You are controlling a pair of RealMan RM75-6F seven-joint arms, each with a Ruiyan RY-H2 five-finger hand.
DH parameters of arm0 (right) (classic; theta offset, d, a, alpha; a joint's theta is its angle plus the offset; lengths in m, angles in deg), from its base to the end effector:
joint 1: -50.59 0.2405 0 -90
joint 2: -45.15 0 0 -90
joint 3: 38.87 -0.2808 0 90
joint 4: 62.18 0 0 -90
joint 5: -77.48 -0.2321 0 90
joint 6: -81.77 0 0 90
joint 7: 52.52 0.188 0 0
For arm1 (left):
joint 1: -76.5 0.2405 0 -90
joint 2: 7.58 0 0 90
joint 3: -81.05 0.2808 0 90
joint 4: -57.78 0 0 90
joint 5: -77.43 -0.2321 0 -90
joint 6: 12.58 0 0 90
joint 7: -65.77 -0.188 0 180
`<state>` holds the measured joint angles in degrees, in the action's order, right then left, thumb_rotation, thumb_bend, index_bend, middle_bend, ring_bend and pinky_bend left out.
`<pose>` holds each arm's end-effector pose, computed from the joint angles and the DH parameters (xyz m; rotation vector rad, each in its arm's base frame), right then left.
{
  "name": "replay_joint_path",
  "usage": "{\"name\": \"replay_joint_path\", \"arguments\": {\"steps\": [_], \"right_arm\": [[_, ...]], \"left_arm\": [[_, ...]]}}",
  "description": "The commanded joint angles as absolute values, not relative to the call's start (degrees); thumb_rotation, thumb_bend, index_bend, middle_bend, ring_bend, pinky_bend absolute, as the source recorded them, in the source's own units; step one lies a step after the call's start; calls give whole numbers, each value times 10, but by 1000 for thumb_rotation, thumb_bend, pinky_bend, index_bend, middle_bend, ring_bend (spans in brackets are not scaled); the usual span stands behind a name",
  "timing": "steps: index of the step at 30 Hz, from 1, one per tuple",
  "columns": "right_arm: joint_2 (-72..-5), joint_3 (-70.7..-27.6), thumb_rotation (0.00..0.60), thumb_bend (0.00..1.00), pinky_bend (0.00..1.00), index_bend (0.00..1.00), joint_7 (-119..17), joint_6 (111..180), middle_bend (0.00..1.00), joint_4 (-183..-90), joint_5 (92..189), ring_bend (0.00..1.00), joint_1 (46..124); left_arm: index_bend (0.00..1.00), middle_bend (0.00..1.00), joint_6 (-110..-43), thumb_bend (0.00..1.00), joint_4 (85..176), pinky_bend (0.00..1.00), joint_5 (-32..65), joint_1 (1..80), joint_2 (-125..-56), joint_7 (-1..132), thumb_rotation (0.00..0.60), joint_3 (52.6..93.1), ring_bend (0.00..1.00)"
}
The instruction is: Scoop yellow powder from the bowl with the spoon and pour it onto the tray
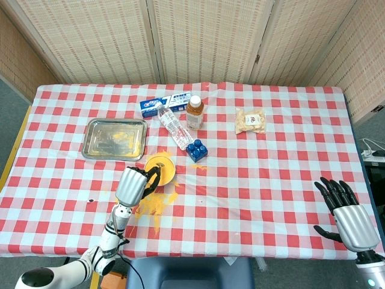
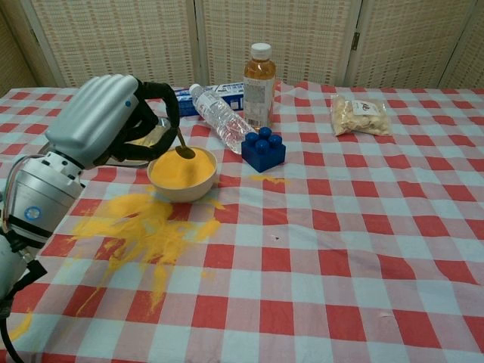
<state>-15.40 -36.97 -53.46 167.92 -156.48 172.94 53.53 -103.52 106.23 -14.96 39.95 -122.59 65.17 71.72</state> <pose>-0.3257 -0.1955 0.1442 1.5559 -0.8741 0.8905 -0.1345 0.3660 -0.0703 -1.5277 -0.5204 -1.5196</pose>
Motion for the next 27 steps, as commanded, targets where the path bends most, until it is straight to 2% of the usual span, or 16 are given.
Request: {"name": "replay_joint_path", "arguments": {"steps": [1, 5, 10, 27], "right_arm": [[-153, -367, 600, 0, 0, 0, -533, 1685, 0, -1565, 1736, 0, 533], [-153, -363, 600, 0, 0, 0, -533, 1691, 0, -1564, 1747, 0, 531], [-152, -360, 600, 0, 0, 0, -531, 1696, 0, -1564, 1754, 0, 528], [-154, -365, 600, 0, 0, 0, -532, 1693, 0, -1562, 1745, 0, 530]], "left_arm": [[860, 1000, -1037, 684, 1129, 1000, -149, 422, -1197, 628, 600, 734, 1000], [860, 1000, -1037, 683, 1180, 1000, -154, 438, -1173, 593, 600, 748, 1000], [860, 1000, -1031, 682, 1192, 1000, -154, 448, -1166, 577, 600, 755, 1000], [860, 1000, -1013, 684, 1080, 1000, -144, 428, -1200, 609, 600, 724, 1000]]}}
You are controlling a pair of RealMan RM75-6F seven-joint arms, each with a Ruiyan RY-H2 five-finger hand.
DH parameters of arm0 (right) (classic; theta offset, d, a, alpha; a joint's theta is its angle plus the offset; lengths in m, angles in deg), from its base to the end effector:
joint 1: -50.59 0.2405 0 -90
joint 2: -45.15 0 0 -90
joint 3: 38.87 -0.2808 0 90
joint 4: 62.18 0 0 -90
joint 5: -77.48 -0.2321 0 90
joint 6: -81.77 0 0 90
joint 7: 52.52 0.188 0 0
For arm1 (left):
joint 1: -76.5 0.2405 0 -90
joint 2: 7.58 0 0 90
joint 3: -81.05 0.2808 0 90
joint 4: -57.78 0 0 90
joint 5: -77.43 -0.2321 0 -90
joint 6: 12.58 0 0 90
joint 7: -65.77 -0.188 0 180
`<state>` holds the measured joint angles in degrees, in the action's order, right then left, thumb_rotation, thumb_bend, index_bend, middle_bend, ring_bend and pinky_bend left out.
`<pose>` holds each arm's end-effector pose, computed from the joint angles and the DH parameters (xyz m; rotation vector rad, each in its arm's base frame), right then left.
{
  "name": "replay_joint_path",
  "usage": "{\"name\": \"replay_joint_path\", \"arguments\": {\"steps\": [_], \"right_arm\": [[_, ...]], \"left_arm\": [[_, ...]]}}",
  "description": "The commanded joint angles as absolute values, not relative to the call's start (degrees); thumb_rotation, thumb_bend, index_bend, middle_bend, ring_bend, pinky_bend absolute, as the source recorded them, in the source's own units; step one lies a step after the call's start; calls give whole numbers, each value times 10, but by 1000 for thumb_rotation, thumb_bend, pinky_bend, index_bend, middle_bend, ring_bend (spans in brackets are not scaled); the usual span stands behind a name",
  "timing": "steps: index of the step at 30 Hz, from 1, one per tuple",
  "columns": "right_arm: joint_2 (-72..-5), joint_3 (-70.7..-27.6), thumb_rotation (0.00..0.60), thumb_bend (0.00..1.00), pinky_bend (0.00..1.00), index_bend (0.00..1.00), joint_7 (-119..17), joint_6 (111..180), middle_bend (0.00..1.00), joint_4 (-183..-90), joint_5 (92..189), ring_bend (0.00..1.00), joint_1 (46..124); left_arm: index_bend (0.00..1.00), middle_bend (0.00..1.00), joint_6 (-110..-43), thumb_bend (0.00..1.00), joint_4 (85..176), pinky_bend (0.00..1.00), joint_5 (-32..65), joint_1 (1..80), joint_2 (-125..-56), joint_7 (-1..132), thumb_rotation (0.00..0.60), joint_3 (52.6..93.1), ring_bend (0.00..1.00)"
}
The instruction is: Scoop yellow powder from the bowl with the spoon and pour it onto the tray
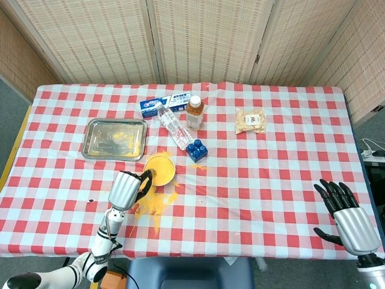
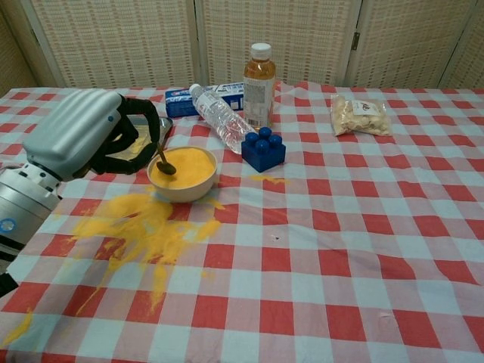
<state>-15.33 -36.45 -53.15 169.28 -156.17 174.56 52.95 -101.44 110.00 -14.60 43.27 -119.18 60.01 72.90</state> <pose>-0.3232 -0.1896 0.1454 1.5658 -0.8607 0.9074 -0.1601 0.3595 -0.0647 -1.5545 -0.5079 -1.3883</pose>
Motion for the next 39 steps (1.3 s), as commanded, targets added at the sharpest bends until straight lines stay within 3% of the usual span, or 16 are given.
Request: {"name": "replay_joint_path", "arguments": {"steps": [1, 14, 39], "right_arm": [[-154, -365, 600, 0, 0, 0, -533, 1693, 0, -1562, 1745, 0, 529], [-153, -368, 600, 0, 0, 0, -533, 1691, 0, -1563, 1737, 0, 530], [-151, -372, 600, 0, 0, 0, -527, 1687, 0, -1563, 1729, 0, 531]], "left_arm": [[860, 1000, -1013, 685, 1072, 1000, -143, 427, -1203, 615, 600, 722, 1000], [860, 1000, -1013, 682, 1006, 1000, -137, 401, -1231, 649, 600, 705, 1000], [860, 1000, -1023, 684, 993, 1000, -133, 378, -1244, 662, 600, 702, 1000]]}}
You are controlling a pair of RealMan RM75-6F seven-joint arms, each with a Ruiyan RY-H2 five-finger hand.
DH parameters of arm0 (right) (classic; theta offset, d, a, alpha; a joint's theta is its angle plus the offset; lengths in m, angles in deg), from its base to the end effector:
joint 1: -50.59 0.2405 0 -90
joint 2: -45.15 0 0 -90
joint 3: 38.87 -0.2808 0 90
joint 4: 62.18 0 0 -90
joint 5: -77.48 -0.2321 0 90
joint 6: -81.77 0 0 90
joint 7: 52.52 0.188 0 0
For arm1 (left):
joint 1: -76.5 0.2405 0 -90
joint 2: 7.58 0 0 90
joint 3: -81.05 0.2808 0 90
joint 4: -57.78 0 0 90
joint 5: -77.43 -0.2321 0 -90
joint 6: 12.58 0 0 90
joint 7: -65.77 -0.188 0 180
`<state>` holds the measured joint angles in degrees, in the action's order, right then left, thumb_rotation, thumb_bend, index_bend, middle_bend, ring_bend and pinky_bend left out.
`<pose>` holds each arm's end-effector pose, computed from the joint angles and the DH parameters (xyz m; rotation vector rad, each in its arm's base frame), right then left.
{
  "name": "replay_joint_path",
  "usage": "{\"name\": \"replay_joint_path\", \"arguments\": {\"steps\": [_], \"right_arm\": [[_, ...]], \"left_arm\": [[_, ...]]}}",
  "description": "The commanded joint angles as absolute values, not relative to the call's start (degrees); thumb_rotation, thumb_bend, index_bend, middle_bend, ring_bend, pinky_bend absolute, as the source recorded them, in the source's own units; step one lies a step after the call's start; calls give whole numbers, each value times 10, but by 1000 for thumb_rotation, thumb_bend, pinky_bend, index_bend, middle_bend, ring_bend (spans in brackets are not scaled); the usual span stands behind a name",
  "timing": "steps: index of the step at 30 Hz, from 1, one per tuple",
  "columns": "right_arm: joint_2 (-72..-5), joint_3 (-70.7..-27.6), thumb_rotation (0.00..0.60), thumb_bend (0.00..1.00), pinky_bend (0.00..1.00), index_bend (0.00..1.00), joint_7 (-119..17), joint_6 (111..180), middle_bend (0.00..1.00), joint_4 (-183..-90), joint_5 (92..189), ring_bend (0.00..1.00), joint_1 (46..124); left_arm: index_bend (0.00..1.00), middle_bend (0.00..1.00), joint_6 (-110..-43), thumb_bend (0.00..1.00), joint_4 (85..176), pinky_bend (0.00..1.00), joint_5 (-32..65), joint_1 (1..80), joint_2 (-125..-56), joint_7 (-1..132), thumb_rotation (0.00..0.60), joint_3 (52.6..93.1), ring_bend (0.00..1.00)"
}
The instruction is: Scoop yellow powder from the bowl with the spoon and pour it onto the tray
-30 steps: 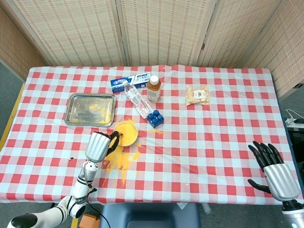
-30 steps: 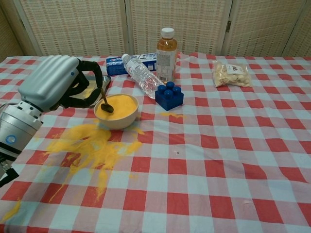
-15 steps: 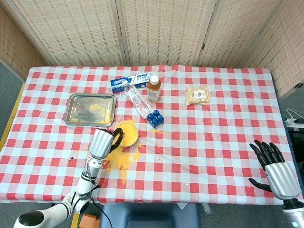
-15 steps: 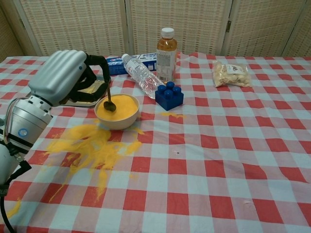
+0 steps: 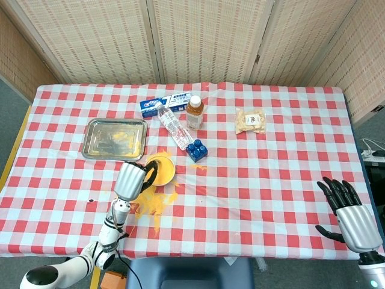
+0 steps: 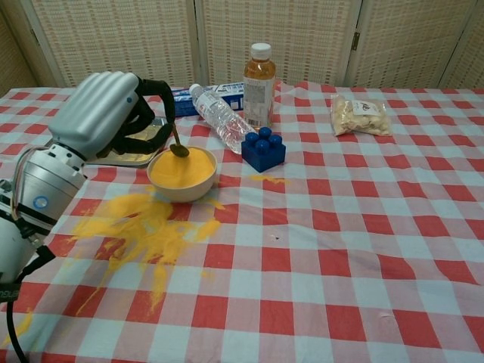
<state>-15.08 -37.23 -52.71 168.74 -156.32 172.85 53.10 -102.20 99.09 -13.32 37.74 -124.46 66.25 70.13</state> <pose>-0.3270 -0.1945 0.1495 1.5382 -0.8709 0.8998 -0.1406 0.3875 -0.0697 -1.5164 -0.4731 -1.4616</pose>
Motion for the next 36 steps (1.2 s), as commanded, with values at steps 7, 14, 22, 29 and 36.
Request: {"name": "replay_joint_path", "arguments": {"steps": [7, 14, 22, 29, 36], "right_arm": [[-150, -372, 600, 0, 0, 0, -526, 1689, 0, -1563, 1729, 0, 531], [-150, -372, 600, 0, 0, 0, -526, 1694, 0, -1563, 1734, 0, 529], [-151, -369, 600, 0, 0, 0, -526, 1700, 0, -1562, 1742, 0, 526], [-152, -367, 600, 0, 0, 0, -529, 1704, 0, -1563, 1748, 0, 524], [-152, -365, 600, 0, 0, 0, -531, 1705, 0, -1563, 1752, 0, 523]], "left_arm": [[860, 1000, -1017, 685, 993, 1000, -129, 382, -1245, 663, 600, 708, 1000], [860, 1000, -1014, 684, 1019, 1000, -127, 395, -1239, 660, 600, 719, 1000], [860, 1000, -1009, 684, 1115, 1000, -128, 420, -1200, 628, 600, 738, 1000], [860, 1000, -1006, 683, 1200, 1000, -131, 441, -1161, 592, 600, 751, 1000], [860, 1000, -1020, 684, 1225, 1000, -144, 441, -1149, 585, 600, 738, 1000]]}}
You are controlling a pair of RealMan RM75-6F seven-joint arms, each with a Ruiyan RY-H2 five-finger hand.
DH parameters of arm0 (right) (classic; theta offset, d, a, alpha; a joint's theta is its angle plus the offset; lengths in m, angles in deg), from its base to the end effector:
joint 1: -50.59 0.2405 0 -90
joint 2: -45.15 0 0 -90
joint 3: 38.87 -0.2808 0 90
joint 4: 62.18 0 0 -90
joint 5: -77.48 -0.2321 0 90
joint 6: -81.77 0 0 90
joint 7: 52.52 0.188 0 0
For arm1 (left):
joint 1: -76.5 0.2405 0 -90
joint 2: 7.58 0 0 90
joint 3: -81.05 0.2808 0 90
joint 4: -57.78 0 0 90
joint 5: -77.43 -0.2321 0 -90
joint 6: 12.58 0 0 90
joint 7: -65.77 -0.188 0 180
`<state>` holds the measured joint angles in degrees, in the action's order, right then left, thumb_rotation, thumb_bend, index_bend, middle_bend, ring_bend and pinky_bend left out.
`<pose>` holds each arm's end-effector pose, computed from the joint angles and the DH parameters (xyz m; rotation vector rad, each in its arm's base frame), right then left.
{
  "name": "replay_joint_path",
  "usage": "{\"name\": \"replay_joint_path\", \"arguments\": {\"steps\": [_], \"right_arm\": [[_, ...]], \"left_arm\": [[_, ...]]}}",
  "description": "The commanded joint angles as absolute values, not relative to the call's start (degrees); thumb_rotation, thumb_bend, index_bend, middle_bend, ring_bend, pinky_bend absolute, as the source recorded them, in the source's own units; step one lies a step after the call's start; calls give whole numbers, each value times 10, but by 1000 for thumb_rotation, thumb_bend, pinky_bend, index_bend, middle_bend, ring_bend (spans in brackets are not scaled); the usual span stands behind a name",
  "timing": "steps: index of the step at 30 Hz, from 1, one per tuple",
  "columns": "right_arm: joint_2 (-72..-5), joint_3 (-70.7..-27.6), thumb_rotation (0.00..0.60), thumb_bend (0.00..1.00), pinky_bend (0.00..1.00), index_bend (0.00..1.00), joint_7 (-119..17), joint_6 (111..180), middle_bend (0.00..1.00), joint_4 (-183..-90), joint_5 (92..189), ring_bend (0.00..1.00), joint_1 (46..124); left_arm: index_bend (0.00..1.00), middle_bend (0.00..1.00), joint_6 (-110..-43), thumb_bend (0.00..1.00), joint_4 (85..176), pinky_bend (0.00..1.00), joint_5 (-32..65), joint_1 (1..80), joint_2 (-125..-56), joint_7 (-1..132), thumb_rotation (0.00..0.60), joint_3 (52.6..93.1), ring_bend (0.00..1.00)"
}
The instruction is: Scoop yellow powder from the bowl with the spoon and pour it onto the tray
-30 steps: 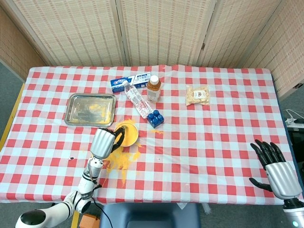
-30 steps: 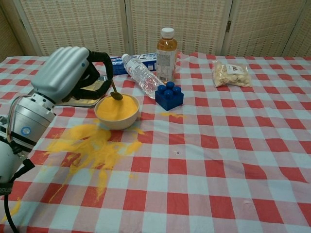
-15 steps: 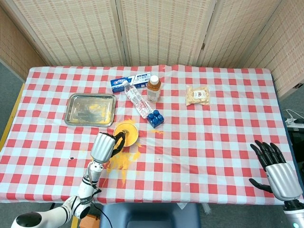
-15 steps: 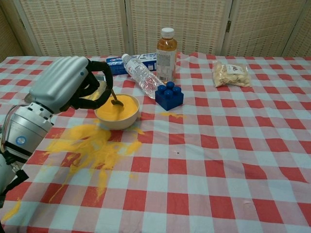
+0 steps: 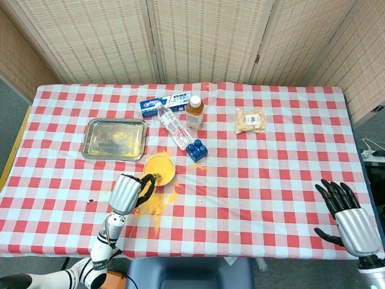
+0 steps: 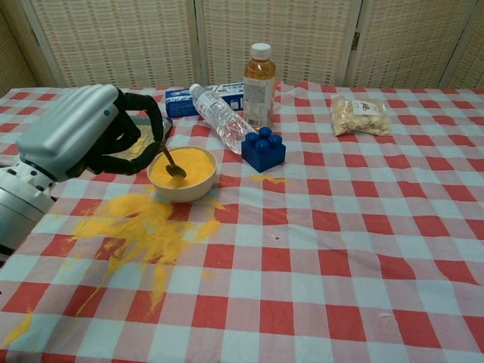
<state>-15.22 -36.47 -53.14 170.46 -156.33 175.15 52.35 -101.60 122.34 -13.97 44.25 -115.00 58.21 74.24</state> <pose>-0.3213 -0.1863 0.1485 1.5562 -0.8504 0.9210 -0.1434 0.3412 -0.0545 -1.5527 -0.6106 -1.4612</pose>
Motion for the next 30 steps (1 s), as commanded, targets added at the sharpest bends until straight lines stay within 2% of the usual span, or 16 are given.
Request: {"name": "replay_joint_path", "arguments": {"steps": [1, 11, 22, 30], "right_arm": [[-152, -365, 600, 0, 0, 0, -531, 1706, 0, -1564, 1752, 0, 523], [-151, -367, 600, 0, 0, 0, -528, 1708, 0, -1563, 1748, 0, 522], [-152, -372, 600, 0, 0, 0, -530, 1700, 0, -1564, 1735, 0, 524], [-164, -380, 600, 0, 0, 0, -560, 1665, 0, -1567, 1705, 0, 536]], "left_arm": [[860, 1000, -1021, 684, 1224, 1000, -146, 439, -1149, 586, 600, 734, 1000], [860, 1000, -1017, 686, 1196, 1000, -147, 420, -1160, 601, 600, 709, 1000], [860, 1000, -1020, 686, 1044, 1000, -122, 373, -1170, 690, 600, 644, 1000], [860, 1000, -951, 685, 902, 1000, -69, 322, -1188, 770, 600, 604, 1000]]}}
